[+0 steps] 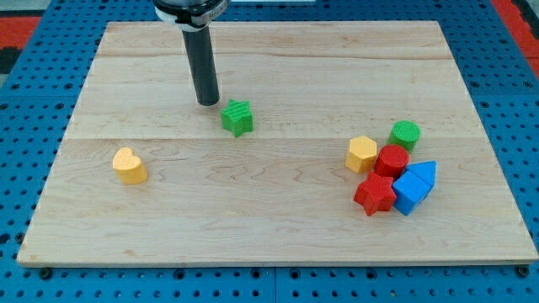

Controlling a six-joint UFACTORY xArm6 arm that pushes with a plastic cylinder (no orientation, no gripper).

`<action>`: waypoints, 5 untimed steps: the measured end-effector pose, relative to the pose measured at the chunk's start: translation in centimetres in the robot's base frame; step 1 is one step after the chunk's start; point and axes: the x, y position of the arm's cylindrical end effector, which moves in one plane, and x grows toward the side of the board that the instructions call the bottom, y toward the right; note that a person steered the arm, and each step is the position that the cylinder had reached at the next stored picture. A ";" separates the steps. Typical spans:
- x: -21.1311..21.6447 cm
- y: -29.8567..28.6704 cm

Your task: Point your arm closer to the yellow heart

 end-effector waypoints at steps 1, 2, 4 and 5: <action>1.7 1.0; 3.5 5.6; 12.2 16.6; 12.5 7.2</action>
